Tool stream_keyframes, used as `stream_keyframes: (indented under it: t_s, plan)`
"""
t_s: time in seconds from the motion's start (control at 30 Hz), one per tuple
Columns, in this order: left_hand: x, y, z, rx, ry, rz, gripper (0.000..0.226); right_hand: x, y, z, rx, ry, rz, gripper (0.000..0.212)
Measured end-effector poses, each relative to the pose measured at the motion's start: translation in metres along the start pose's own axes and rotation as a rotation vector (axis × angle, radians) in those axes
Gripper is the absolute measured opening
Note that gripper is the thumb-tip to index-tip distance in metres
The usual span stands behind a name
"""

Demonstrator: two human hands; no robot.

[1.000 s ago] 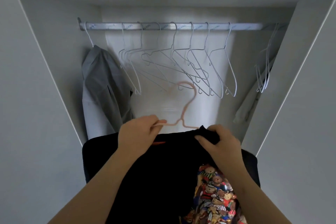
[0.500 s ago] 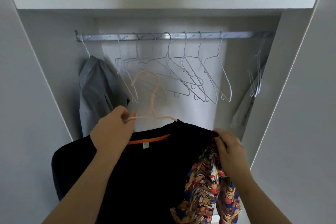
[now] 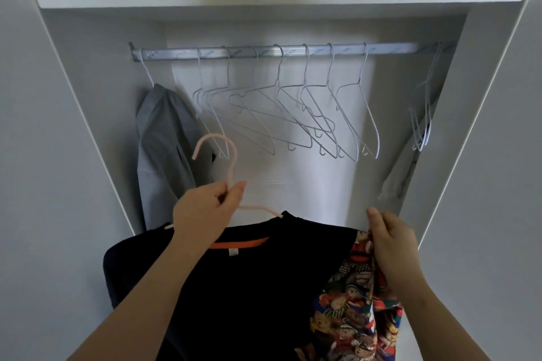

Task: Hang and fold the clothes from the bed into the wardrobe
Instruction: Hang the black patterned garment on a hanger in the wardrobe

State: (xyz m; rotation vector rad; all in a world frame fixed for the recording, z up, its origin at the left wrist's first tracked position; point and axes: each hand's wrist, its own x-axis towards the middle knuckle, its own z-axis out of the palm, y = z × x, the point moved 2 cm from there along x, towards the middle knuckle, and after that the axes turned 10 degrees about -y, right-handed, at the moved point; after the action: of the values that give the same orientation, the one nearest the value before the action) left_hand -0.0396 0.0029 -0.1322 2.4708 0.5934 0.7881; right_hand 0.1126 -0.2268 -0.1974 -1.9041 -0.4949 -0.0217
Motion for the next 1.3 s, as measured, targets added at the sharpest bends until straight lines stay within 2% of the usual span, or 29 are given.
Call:
stream_keyframes:
  t_s: [0.13,0.27,0.4,0.47,0.6,0.67,0.77,0.83,0.93,1.0,1.13,1.23,1.3]
  plan:
    - [-0.006,0.009,0.003,0.048,0.046,0.036,0.062,0.0,0.002,-0.012,-0.108,0.161,0.041,0.041]
    - [-0.003,0.019,0.008,0.095,0.115,-0.014,0.053,-0.013,0.005,0.011,-0.09,0.119,-0.009,0.039]
    - [-0.003,0.019,0.01,0.08,0.101,-0.004,0.05,-0.017,0.008,0.012,-0.03,0.279,0.019,0.043]
    - [-0.002,0.016,0.005,0.088,0.098,0.049,0.056,-0.014,0.012,0.004,0.001,0.273,-0.021,0.046]
    - [0.001,0.008,-0.002,0.131,0.076,0.114,0.064,0.0,0.012,-0.018,-0.104,0.003,-0.121,0.057]
    - [0.003,0.003,-0.005,0.13,0.039,0.105,0.055,0.009,0.012,-0.024,-0.183,-0.144,-0.058,0.054]
    - [0.004,-0.002,-0.002,0.092,0.022,0.051,0.044,0.015,0.009,-0.021,-0.466,-0.242,0.023,0.045]
    - [0.003,0.002,0.001,0.074,0.026,0.032,0.042,0.012,-0.005,-0.009,-0.469,-0.318,-0.05,0.039]
    - [0.001,0.013,0.015,0.099,-0.027,0.062,0.042,0.003,-0.033,0.019,-0.404,-0.569,-0.155,0.043]
    - [0.001,0.021,0.026,0.141,-0.044,0.085,0.04,-0.003,-0.046,0.037,-0.453,-0.716,-0.22,0.043]
    - [0.007,0.021,0.037,0.128,-0.167,0.064,0.04,-0.004,-0.055,0.049,-0.45,-0.784,-0.23,0.025]
    - [0.01,0.018,0.039,-0.021,-0.317,0.067,0.032,-0.002,-0.054,0.047,-0.41,-0.814,-0.165,0.022]
    - [0.012,0.014,0.039,0.026,-0.376,0.089,0.031,-0.001,-0.052,0.046,-0.384,-0.836,-0.116,0.023]
